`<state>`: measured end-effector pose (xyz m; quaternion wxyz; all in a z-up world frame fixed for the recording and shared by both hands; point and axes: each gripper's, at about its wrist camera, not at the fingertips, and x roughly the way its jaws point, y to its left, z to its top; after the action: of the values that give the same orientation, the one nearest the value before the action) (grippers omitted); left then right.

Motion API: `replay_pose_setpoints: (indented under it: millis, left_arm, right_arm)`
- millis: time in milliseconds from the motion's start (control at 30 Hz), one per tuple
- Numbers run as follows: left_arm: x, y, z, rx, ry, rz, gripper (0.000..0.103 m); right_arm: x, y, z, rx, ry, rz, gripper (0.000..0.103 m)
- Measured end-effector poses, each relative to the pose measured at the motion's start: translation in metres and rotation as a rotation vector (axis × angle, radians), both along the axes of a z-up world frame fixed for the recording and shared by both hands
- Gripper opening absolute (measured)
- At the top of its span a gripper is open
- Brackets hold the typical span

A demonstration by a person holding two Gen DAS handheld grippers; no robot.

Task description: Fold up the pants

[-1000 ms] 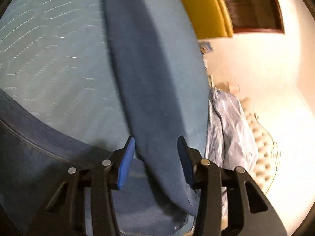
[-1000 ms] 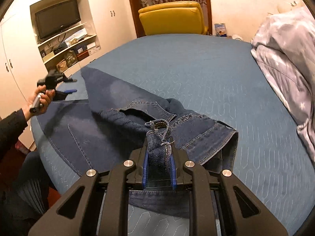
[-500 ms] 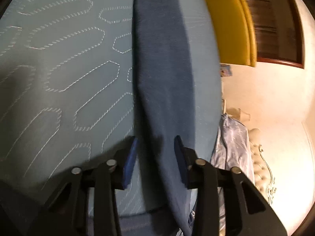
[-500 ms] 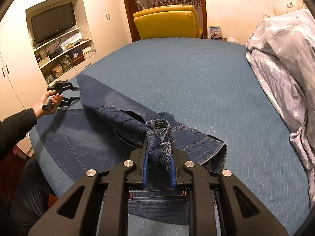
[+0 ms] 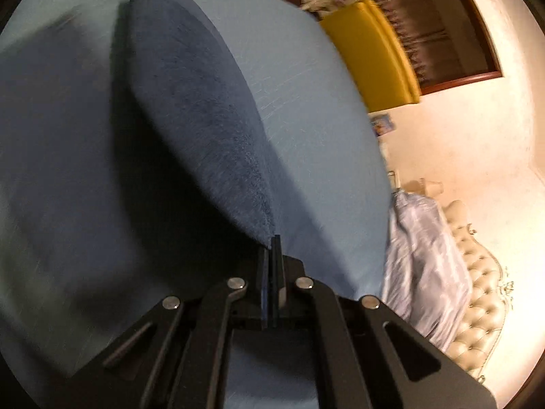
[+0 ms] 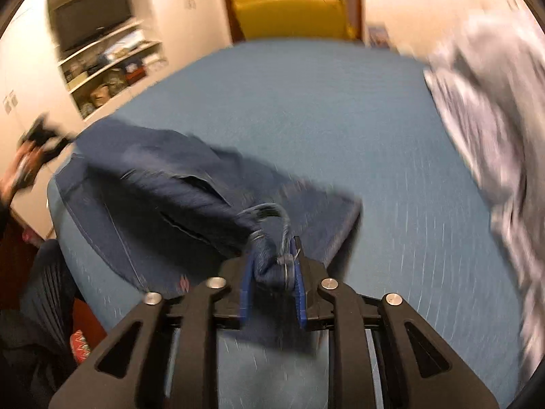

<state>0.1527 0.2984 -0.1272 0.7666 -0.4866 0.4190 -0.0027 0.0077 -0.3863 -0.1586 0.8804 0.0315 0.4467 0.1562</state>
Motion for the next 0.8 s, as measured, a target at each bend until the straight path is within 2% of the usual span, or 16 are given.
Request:
replay_pose_setpoints:
  millis: [33, 67, 100, 167, 300, 433, 533, 600, 633, 700, 800]
  left_arm:
    - [-0.016, -0.003, -0.015, -0.013, 0.011, -0.004, 0.001]
    - [-0.029, -0.004, -0.032, -0.037, 0.023, -0.003, 0.001]
    - [-0.041, -0.006, -0.053, -0.062, 0.043, 0.006, 0.001]
    - [-0.050, -0.008, -0.070, -0.060, 0.039, 0.019, 0.001]
    - [-0.049, -0.005, -0.084, -0.080, 0.029, 0.024, 0.001]
    - [-0.049, -0.003, -0.087, -0.088, 0.023, 0.009, 0.001]
    - [-0.051, -0.001, -0.091, -0.095, 0.020, 0.007, 0.001]
    - [-0.049, -0.001, -0.096, -0.112, 0.021, 0.004, 0.001]
    - [-0.048, 0.001, -0.096, -0.114, 0.021, 0.000, 0.001]
    - [-0.053, 0.003, -0.086, -0.103, -0.002, 0.005, 0.001]
    - [-0.078, 0.000, -0.059, -0.070, -0.078, 0.034, 0.001]
  right_arm:
    - [-0.005, -0.008, -0.014, 0.025, 0.034, -0.054, 0.049]
    - [-0.010, -0.016, -0.027, 0.056, 0.067, -0.108, 0.057]
    - [-0.019, -0.022, -0.039, 0.094, 0.100, -0.169, 0.059]
    - [-0.041, -0.032, -0.050, 0.153, 0.118, -0.296, 0.060]
    - [-0.071, -0.029, -0.051, 0.332, 0.106, -0.384, 0.060]
    - [-0.058, -0.013, -0.054, 0.439, 0.121, -0.435, 0.060]
    - [-0.037, -0.010, -0.063, 0.504, 0.167, -0.483, 0.060]
    - [-0.025, -0.011, -0.069, 0.500, 0.192, -0.519, 0.044]
    - [-0.021, -0.008, -0.071, 0.447, 0.204, -0.548, 0.016]
    - [-0.023, -0.008, -0.069, 0.432, 0.204, -0.577, 0.012]
    - [-0.032, 0.004, -0.045, 0.327, 0.141, -0.569, 0.010]
